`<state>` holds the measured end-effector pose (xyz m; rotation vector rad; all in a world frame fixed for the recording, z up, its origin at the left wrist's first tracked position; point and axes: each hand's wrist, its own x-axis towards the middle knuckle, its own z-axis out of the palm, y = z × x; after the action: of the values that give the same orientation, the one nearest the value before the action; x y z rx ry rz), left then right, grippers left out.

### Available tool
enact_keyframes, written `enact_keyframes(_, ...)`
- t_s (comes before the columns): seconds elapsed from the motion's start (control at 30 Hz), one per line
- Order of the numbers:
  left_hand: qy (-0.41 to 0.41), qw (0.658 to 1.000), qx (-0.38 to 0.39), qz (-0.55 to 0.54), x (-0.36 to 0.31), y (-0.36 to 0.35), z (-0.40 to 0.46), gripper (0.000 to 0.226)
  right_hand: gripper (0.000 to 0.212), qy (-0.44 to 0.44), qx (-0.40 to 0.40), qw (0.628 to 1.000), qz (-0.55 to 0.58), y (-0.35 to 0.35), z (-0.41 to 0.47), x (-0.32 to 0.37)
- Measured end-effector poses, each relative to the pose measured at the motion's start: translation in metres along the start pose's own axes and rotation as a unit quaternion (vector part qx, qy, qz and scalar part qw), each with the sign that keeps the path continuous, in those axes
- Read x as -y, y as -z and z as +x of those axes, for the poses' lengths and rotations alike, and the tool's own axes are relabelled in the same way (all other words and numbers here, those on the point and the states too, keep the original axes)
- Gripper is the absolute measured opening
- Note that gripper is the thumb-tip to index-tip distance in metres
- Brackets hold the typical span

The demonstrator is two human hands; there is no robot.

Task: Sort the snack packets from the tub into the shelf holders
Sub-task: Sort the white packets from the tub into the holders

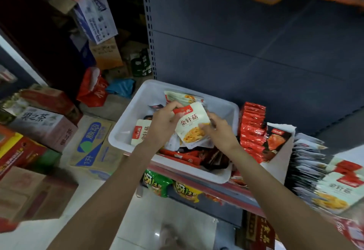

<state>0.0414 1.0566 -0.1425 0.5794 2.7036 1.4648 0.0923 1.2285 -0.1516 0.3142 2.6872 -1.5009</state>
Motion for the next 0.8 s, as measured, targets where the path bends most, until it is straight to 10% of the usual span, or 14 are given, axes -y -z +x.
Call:
enact_keyframes(0.17, 0.072, 0.963, -0.076, -0.249, -0.047, -0.031, -0.001, 0.028, 0.011, 0.004, -0.096, 0.980, 0.172, 0.048, -0.024, 0.000)
enact_keyframes(0.4, 0.020, 0.974, 0.061, -0.219, -0.127, -0.118, -0.009, 0.021, 0.012, 0.002, -0.176, 0.954, 0.244, 0.144, -0.083, -0.044)
enact_keyframes(0.8, -0.204, 0.933, 0.263, 0.134, -0.210, -0.284, -0.040, 0.034, 0.012, 0.007, -0.377, 0.896, 0.235, 0.280, -0.182, -0.139)
